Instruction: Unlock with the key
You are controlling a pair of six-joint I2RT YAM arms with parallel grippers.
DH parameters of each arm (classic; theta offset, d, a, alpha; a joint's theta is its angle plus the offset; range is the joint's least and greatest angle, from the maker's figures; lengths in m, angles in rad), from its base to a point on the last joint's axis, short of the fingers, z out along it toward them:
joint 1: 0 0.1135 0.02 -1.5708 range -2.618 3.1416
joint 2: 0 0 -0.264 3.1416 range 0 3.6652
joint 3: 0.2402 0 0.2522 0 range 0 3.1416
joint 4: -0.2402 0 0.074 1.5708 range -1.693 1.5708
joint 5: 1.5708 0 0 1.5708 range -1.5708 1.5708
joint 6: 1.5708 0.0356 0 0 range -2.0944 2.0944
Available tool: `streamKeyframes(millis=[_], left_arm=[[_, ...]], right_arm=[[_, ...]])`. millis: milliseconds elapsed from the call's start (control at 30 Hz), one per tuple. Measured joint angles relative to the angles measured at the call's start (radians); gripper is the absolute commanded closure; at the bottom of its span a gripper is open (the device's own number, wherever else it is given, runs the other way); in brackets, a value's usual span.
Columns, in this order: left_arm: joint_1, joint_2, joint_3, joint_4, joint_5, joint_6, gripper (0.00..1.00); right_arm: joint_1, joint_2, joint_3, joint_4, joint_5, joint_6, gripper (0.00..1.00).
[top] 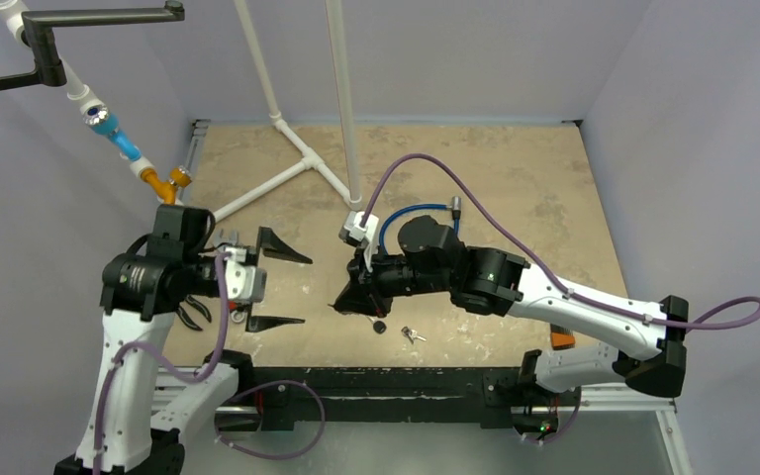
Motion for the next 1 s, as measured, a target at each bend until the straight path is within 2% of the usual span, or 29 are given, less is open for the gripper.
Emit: streamKeyframes(millis=[133,233,267,300,433,533,767,1000], left_arm=[[0.000,0.069,-0.037,-0.061,0.025,-0.072,0.20],[0.000,0.051,-0.053,-0.092,0.047,-0.148,0.41],[0.000,0.043,-0.053,-0.101,0.055,-0.172,0.45],[-0.002,0.039,-0.053,-0.106,0.061,-0.187,0.46],[-0.030,0.015,-0.053,-0.124,0.083,-0.257,0.35],[-0.061,0.015,-0.073,-0.114,0.083,-0.336,0.35],[-0.084,-0.035,-0.153,0.138,0.028,-0.664,0.35],[-0.089,-0.047,-0.156,0.266,0.023,-0.797,0.40]], right_arm=[[0.027,-0.003,0.009,-0.034,0.040,-0.042,1.00],[0.042,-0.008,0.016,-0.054,0.064,-0.059,1.00],[0.048,-0.008,0.022,-0.057,0.071,-0.064,1.00],[0.052,-0.008,0.029,-0.058,0.076,-0.068,1.00],[0.064,-0.008,0.065,-0.062,0.100,-0.077,1.00],[0.076,-0.003,0.101,-0.064,0.118,-0.085,1.00],[0.106,0.044,0.174,-0.070,0.139,-0.112,1.00],[0.112,0.075,0.175,-0.103,0.142,-0.128,1.00]])
